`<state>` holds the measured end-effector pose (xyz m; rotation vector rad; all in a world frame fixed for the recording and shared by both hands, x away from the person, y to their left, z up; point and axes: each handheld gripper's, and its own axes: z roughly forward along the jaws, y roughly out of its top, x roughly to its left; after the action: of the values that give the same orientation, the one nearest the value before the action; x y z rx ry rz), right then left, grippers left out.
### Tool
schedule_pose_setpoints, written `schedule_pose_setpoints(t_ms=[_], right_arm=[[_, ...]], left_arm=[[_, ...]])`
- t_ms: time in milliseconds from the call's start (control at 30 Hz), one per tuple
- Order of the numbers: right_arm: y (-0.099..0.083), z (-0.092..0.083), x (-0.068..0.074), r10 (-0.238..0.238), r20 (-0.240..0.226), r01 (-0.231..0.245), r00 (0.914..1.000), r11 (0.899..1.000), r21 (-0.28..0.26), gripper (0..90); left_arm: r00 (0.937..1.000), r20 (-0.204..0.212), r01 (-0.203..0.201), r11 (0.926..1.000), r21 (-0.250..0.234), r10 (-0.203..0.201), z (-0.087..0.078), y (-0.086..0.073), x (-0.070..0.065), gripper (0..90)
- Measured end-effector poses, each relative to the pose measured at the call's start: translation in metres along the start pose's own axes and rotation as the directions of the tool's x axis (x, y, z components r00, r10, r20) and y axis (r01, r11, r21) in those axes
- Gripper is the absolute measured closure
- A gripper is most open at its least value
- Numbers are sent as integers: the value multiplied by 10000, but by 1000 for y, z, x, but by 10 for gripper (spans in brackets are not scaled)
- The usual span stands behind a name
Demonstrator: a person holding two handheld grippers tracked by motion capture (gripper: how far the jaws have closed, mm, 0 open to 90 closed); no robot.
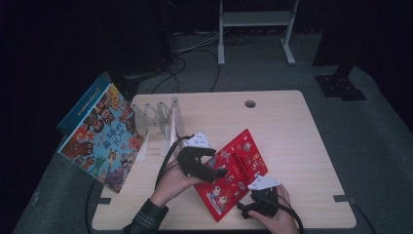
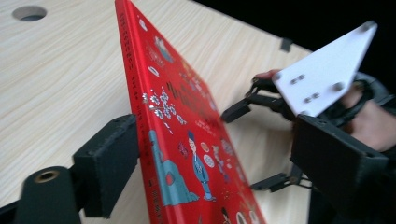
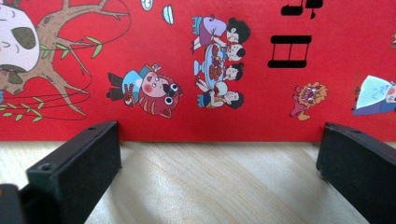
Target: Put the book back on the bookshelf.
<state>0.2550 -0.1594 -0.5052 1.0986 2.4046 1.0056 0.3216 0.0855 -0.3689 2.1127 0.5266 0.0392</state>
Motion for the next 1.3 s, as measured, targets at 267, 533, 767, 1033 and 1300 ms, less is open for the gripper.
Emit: schedule_pose_setpoints(t_ms=[267,533,767,1033,1300], right_arm=[[-1,-1,0,-33,-18,33,10000,10000,-47,0],[-2,-2,-1,-68,-8,68,10000,10000,-30,0],[-4,-4,-2,-82,-18,82,10000,10000,-33,0],[-4,-4,-1,0,93,0,10000,10000,-43,0],[2,2,-1,123,197,-122,9997,9999,-39,0]], left_arm=[[9998,131,-171,9997,-158,173,-3,3,-5,247],[9993,-122,-345,9987,-384,340,-7,2,-3,433],[9989,-134,-449,9973,-586,442,-6,0,-4,495],[9956,175,-902,9933,-725,917,-5,10,-16,576],[9917,941,-769,9910,-1093,874,-4,14,-18,580]])
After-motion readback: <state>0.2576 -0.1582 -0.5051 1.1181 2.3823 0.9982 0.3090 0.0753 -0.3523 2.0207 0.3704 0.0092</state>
